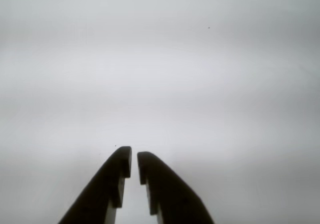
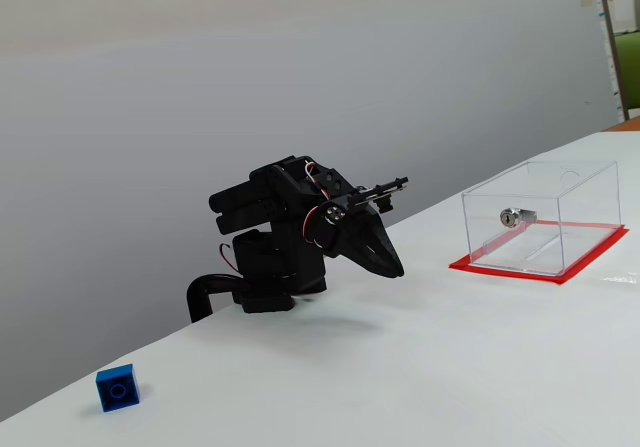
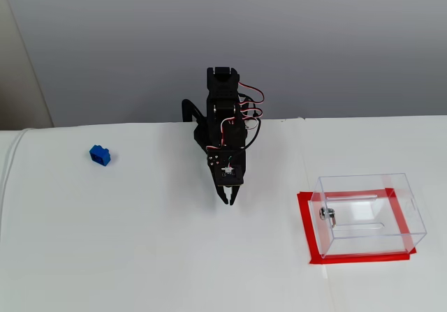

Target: Pick the blue lego brick and place it into the transparent box

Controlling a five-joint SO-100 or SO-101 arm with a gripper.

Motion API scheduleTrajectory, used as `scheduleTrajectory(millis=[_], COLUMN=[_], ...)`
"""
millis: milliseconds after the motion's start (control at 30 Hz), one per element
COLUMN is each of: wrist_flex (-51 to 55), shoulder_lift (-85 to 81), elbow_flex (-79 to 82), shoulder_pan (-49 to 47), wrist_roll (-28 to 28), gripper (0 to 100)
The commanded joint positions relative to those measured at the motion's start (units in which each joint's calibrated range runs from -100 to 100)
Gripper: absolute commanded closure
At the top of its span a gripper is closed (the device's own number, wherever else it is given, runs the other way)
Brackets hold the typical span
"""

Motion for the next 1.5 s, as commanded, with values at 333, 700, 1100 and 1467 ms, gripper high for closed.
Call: scheduleTrajectory(millis=[333,700,1100,1467], wrist_flex=[-0.40,0.29,0.29,0.29], shoulder_lift=[-0.51,4.92,31.57,51.00], elbow_flex=[0.60,-4.29,-33.31,-55.73], shoulder_pan=[0.37,-4.73,-6.58,-4.14], wrist_roll=[0.06,-0.35,-0.30,0.06], gripper=[99,99,99,99])
